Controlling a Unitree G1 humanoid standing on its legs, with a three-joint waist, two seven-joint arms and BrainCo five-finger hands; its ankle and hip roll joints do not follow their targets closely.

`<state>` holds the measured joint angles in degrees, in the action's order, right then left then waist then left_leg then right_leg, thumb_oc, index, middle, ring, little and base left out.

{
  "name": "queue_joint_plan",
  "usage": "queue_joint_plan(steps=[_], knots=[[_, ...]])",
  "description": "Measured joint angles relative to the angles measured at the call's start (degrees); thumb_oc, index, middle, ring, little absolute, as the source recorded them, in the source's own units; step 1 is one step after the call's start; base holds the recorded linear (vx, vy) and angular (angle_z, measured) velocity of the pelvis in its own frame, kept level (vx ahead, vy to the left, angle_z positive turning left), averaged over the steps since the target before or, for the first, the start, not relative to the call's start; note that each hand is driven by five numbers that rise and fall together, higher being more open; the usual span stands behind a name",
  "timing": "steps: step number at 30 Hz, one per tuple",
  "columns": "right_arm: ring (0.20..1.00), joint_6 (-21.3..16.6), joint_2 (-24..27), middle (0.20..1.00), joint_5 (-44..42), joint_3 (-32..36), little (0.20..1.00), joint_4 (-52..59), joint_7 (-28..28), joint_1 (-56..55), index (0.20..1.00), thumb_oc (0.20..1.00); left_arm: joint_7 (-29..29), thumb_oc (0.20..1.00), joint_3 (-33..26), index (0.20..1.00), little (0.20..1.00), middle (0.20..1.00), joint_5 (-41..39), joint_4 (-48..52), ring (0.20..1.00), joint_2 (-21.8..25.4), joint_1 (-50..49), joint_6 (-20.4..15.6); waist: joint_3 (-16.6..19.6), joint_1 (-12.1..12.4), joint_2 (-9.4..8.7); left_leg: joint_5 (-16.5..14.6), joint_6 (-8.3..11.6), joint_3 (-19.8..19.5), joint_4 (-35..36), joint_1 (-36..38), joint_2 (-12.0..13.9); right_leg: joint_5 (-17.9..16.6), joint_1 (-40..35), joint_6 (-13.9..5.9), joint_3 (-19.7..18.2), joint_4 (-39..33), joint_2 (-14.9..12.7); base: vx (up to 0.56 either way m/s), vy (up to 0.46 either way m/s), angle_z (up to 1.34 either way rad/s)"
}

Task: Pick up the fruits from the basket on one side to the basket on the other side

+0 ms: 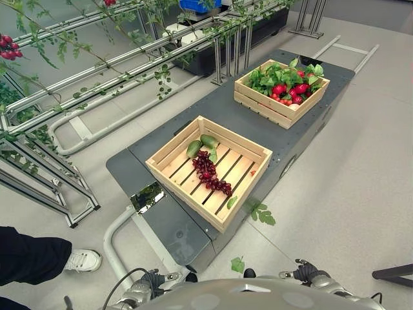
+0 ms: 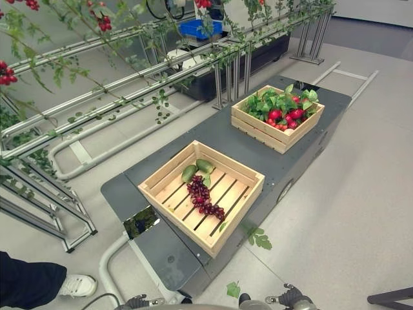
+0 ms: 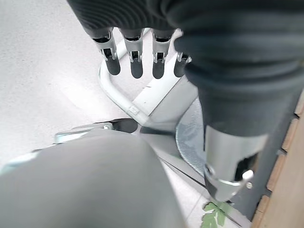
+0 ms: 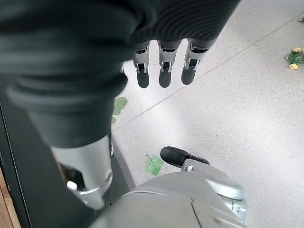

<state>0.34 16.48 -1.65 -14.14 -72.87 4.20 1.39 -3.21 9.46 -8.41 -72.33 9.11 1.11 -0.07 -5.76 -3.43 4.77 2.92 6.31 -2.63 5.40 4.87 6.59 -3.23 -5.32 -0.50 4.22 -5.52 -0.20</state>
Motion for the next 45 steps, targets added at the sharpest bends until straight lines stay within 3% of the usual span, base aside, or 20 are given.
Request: queue_joint_plan(steps=[6, 12, 17, 25, 38, 45], knots=[[1.000, -0.1, 0.5, 1.000, 0.0, 0.1, 1.000, 3.3, 0.8, -1.3, 1.000, 1.000, -1.0, 1.000, 0.1, 1.000, 1.000, 1.000, -2.7, 12.0, 1.000, 1.9, -1.1, -1.0, -0.6, 0.0, 0.14, 0.5, -0.01, -0.5, -0.1, -0.5, -0.3, -0.3, 0.7, -0.40, 0.5, 0.0, -0.2, -0.04, 0.017, 0.04], [1.000, -0.1, 2.9, 1.000, 0.1, 1.2, 1.000, 11.2, 1.2, -2.9, 1.000, 1.000, -1.4, 1.000, -2.4, 1.000, 1.000, 1.000, -5.5, 35.9, 1.000, 7.3, -5.2, -2.8, -4.0, -0.2, 1.61, 0.7, -0.19, -0.7, 0.0, -0.5, -0.7, -0.3, 0.6, -0.78, 1.0, 0.0, -0.6, -0.04, 0.012, 0.02], [1.000, -0.1, 4.8, 1.000, 1.0, 2.3, 1.000, 12.0, 0.2, -3.3, 1.000, 1.000, -1.5, 1.000, -4.8, 1.000, 1.000, 1.000, -6.1, 44.0, 1.000, 10.6, -6.3, -3.6, -5.2, -0.2, 2.42, 0.7, -0.18, -0.7, 0.0, -0.6, -0.7, -0.3, 0.6, -0.82, 1.0, 0.0, -0.7, -0.03, 0.004, 0.00], [1.000, -0.1, 4.9, 1.000, 1.0, 2.5, 1.000, 12.0, -0.7, -3.1, 1.000, 1.000, -1.4, 1.000, -5.8, 1.000, 1.000, 1.000, -5.9, 55.5, 1.000, 15.1, -6.4, -3.9, -7.3, -0.1, 1.34, 0.8, -0.33, -0.8, 0.0, -1.6, -0.8, -0.4, 1.5, -0.95, 0.9, 0.1, -0.8, -0.04, 0.006, 0.01], [1.000, -0.2, 5.0, 1.000, 1.0, 2.4, 1.000, 9.1, -1.2, 0.3, 1.000, 1.000, -1.5, 1.000, -5.8, 1.000, 1.000, 1.000, -1.1, 60.2, 1.000, 25.7, 3.5, -4.3, -9.8, -0.2, 2.36, 1.7, -0.25, -1.1, -0.4, -4.3, -1.2, -0.8, 4.0, -1.20, 1.0, 0.3, -1.2, -0.04, 0.005, 0.01], [1.000, -0.4, 5.1, 1.000, 1.0, 2.2, 1.000, 5.9, -1.2, 2.5, 1.000, 1.000, -1.7, 1.000, 0.9, 1.000, 1.000, 1.000, 3.2, 59.7, 1.000, 32.7, 15.2, -4.8, -10.8, -0.4, 2.85, 2.0, -0.46, -1.1, -0.4, -4.9, -1.8, -1.0, 4.6, -1.51, 1.1, 0.3, -1.7, -0.03, 0.008, 0.00]])
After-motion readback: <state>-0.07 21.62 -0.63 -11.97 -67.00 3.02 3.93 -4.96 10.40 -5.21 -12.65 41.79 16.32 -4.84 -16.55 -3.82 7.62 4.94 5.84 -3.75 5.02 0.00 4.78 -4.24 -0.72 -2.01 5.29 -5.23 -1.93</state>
